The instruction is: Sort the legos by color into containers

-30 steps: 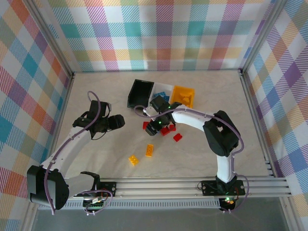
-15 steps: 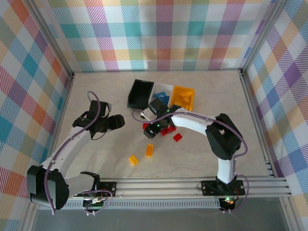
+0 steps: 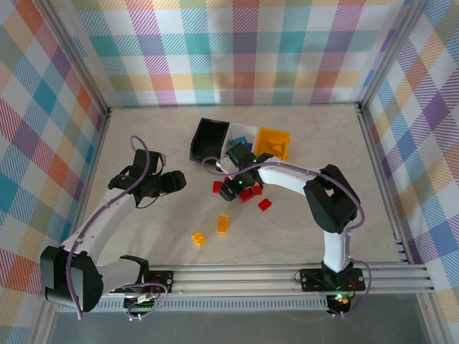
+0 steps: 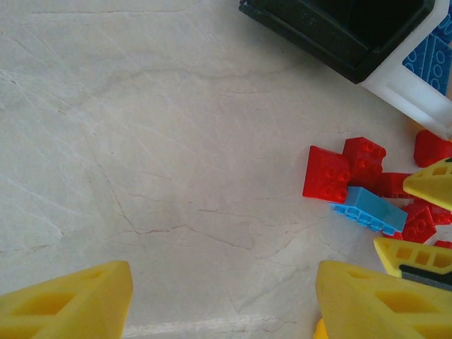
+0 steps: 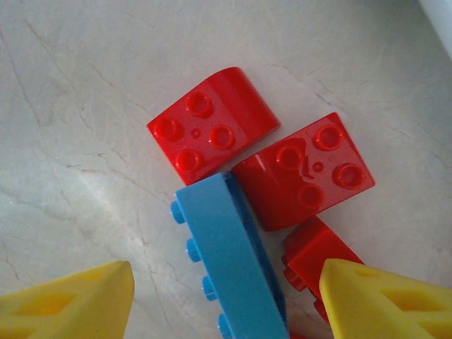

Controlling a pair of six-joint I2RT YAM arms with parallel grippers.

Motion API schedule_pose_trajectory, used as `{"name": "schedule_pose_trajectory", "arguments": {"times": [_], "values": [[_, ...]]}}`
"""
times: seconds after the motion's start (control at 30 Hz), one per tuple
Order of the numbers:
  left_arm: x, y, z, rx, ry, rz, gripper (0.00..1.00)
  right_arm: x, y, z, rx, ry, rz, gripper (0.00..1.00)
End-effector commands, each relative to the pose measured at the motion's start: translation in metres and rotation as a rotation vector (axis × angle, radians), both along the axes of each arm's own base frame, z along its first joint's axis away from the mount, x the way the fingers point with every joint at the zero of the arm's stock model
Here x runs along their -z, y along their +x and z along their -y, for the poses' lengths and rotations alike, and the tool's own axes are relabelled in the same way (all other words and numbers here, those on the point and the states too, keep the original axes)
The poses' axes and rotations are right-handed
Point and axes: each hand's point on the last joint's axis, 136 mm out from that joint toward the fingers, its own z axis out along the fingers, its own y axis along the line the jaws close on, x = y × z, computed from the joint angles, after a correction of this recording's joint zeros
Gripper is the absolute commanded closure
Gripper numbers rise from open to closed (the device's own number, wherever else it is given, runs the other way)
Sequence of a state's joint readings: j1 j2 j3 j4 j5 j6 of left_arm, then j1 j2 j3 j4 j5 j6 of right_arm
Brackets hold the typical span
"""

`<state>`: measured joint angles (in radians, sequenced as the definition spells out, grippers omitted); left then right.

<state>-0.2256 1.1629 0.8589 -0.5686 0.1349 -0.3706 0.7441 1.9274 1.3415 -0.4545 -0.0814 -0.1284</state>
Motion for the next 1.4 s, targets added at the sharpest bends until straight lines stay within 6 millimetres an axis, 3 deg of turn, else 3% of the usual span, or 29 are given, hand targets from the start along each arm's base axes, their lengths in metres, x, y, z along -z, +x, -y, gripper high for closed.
{"name": "schedule_pose_trajectory", "arguments": {"times": [0.0,0.2,0.43,0.57,0.87,1.37], "values": [[0.004,0.002,-0.003,-0.004,-0.007,0.0,0.3,0.017,-0.002,0.005,0.002,-0.023,-0.045,0.29],[0.004,0.001,-0.004,-0.005,-0.004,-0.001,0.3,0.016,0.006,0.005,0.009,-0.042,-0.025,0.28],[0.005,0.002,-0.003,-0.004,-0.008,-0.001,0.3,-0.022,-0.009,-0.005,-0.011,0.022,0.062,0.27],[0.003,0.002,-0.003,-0.002,-0.01,0.003,0.3,-0.031,-0.02,-0.004,-0.018,0.018,0.071,0.27],[0.004,0.001,-0.002,-0.003,-0.012,0.001,0.3,-0.01,-0.033,0.01,0.017,-0.014,0.009,0.27],[0.005,0.002,-0.003,-0.005,-0.008,-0.001,0.3,0.016,-0.013,0.015,0.06,-0.029,-0.03,0.28]]}}
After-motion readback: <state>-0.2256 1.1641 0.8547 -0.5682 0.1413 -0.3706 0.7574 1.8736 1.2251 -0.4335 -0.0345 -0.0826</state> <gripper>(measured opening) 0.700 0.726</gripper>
